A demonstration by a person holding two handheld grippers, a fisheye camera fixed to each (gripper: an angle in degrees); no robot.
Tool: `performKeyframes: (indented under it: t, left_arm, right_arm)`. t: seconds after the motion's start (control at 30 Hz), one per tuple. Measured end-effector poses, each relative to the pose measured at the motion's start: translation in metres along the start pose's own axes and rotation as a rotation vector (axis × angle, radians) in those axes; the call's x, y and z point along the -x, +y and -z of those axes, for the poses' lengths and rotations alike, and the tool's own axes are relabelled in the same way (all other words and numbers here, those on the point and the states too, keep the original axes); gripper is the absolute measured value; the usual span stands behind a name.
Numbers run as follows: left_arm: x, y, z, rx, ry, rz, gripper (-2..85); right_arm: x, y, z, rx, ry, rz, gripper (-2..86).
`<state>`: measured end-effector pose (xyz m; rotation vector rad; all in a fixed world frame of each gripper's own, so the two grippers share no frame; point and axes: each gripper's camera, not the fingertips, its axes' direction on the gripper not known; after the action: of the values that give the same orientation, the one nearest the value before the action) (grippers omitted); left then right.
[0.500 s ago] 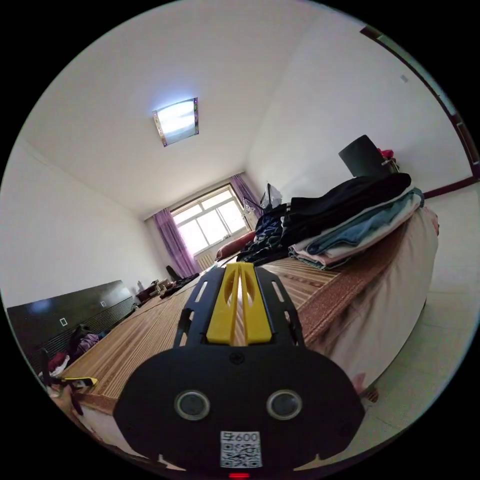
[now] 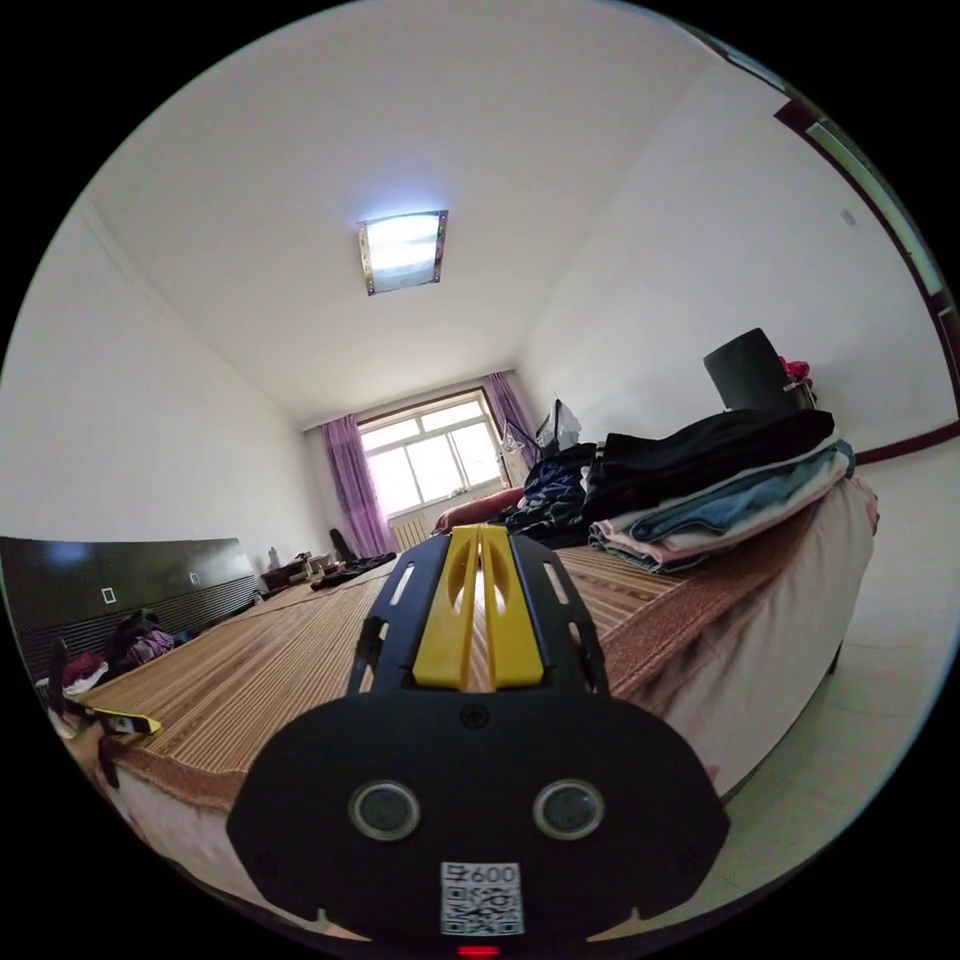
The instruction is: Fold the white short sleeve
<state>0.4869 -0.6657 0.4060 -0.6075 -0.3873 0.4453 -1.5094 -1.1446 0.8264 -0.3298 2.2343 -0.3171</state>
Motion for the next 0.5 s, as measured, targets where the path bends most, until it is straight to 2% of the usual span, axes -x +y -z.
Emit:
performKeyframes:
  t: [0.5]
  left_arm:
    - [-0.092,-0.037,0.029,-0.025,0.024,0.021,0.1]
  right_arm:
    - [-0.055,-0.012,-0.018,0.007,-0.028,0.001,-0.9]
